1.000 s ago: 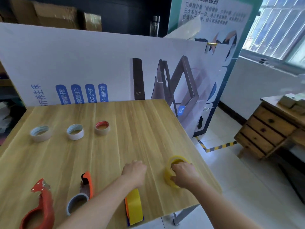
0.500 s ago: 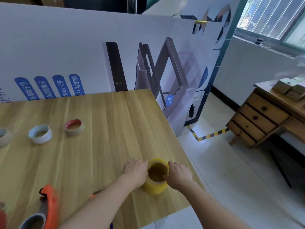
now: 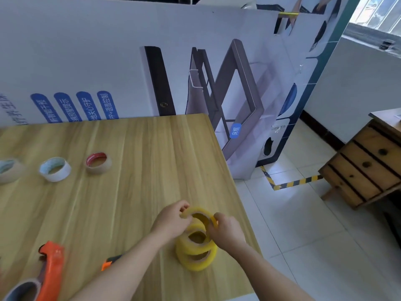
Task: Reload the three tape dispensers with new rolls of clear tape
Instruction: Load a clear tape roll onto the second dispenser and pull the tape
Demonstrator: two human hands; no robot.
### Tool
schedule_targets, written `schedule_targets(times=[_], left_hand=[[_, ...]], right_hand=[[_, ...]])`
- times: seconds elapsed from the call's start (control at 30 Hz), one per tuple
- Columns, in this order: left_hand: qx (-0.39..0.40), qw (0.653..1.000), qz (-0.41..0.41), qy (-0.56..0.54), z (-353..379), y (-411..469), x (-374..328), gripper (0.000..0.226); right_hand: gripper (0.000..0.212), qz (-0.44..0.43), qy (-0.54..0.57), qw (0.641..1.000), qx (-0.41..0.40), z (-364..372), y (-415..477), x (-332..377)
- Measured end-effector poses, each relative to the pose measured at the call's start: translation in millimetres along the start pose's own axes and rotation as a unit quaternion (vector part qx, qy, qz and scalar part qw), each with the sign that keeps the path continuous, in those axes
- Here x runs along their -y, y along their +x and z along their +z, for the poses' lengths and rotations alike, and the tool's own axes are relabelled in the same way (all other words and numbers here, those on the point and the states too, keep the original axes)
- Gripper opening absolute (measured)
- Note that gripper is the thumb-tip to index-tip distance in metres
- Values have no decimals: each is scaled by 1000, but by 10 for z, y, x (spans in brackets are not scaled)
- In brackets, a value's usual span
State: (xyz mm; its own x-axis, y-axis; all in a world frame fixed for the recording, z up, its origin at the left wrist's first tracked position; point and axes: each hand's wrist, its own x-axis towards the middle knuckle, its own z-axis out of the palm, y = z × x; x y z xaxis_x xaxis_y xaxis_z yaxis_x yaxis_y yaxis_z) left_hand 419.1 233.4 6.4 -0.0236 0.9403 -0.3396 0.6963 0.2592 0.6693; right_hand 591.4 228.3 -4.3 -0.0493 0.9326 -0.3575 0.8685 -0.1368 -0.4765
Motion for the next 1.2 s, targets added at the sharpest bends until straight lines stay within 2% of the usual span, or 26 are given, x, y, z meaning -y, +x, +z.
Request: schedule_targets(times=[0.07, 0.13, 0.3, 0.57, 0.77, 0.83, 0.9, 0.93, 1.03, 1.2], left_hand=[[7, 975, -13, -220, -155, 1, -49, 17], [10, 936, -13, -352, -274, -32, -112, 26], [-9, 866, 1, -500, -567, -231, -287, 41], [-97, 848, 90, -514, -995, -556, -433, 43], [-158, 841, 129, -501, -1287, -784, -328, 40], [-166, 844, 147, -488, -1390, -874, -272, 38], [-171, 842, 170, -483, -1487, -971, -188, 31], [-172, 839, 180, -483, -1535, -1020, -140, 29], [-183, 833, 216, -474, -1673, -1170, 12, 33], [-180, 828, 237, -475, -1854, -1409, 273, 33]], right_hand=[[28, -24, 67, 997, -33, -66, 40, 57], [22, -50, 107, 991, -63, -112, 72, 146], [4, -101, 189, 971, -108, -242, 144, 477], [10, -177, 310, 924, -134, -418, 3, 1011], [17, -206, 335, 909, -135, -473, -199, 1474], [21, -217, 352, 896, -161, -471, -316, 1657], [14, -227, 370, 880, -193, -475, -452, 1835], [16, -234, 393, 869, -188, -482, -528, 1921], [28, -239, 488, 833, -108, -514, -736, 2179], [30, -239, 534, 810, -39, -396, -990, 2548]])
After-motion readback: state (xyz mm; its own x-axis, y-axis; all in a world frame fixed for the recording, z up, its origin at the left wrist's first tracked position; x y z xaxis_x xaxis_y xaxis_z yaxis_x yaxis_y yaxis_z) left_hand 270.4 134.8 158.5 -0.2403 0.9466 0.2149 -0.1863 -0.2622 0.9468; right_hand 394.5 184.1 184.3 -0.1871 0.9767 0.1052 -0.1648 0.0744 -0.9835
